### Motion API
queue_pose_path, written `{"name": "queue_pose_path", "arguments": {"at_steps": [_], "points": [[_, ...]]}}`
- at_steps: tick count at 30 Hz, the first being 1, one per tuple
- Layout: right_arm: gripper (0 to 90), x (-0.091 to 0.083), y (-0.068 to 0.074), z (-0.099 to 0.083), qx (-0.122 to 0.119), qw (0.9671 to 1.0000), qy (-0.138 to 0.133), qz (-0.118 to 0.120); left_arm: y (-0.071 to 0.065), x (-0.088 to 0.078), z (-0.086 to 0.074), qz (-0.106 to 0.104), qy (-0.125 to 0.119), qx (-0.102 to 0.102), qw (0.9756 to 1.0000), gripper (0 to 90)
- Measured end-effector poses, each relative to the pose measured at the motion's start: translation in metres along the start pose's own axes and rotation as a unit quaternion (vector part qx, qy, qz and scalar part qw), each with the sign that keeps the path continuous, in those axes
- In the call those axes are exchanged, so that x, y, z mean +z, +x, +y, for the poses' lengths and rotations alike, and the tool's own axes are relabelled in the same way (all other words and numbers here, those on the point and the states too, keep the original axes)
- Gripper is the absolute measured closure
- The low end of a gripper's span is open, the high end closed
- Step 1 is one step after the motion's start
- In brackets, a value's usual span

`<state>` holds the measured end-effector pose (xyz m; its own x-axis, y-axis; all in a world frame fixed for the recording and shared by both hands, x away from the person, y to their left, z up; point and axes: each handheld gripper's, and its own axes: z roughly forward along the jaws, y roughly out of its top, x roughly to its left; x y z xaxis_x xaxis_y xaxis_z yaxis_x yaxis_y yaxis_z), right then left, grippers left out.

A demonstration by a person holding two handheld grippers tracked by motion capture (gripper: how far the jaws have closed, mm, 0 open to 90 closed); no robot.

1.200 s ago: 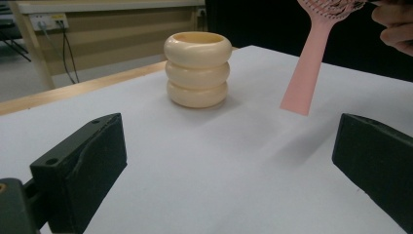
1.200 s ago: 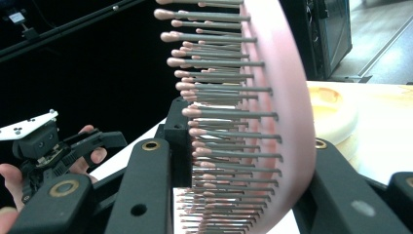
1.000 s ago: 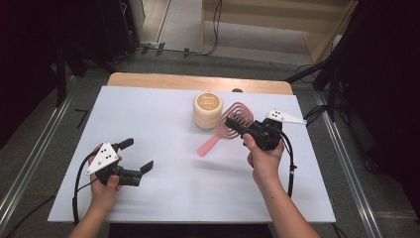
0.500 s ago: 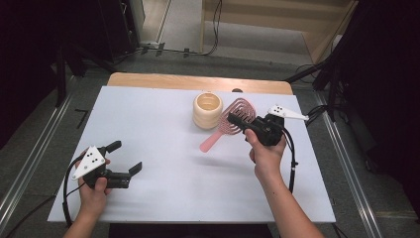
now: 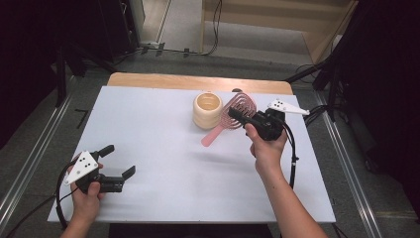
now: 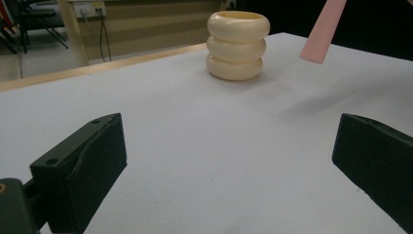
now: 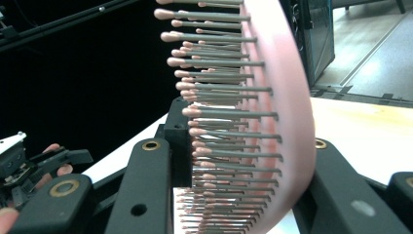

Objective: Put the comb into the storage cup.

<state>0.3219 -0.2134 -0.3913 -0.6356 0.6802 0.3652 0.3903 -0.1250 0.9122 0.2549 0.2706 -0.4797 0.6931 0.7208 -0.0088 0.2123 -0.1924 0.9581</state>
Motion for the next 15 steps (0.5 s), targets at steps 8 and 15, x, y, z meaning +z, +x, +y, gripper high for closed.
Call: {"name": "queue_pose_path", "arguments": {"at_steps": [8, 15], "points": [[62.0, 0.002, -0.002, 0.005, 0.000, 1.0000, 0.001, -0.001, 0.004, -0.008, -0.006, 0.009, 0.005, -0.002, 0.9999, 0.0], [62.0, 0.004, -0.005, 0.009, -0.001, 1.0000, 0.002, -0.006, 0.008, -0.013, -0.009, 0.016, 0.004, -0.004, 0.9999, 0.0]]}}
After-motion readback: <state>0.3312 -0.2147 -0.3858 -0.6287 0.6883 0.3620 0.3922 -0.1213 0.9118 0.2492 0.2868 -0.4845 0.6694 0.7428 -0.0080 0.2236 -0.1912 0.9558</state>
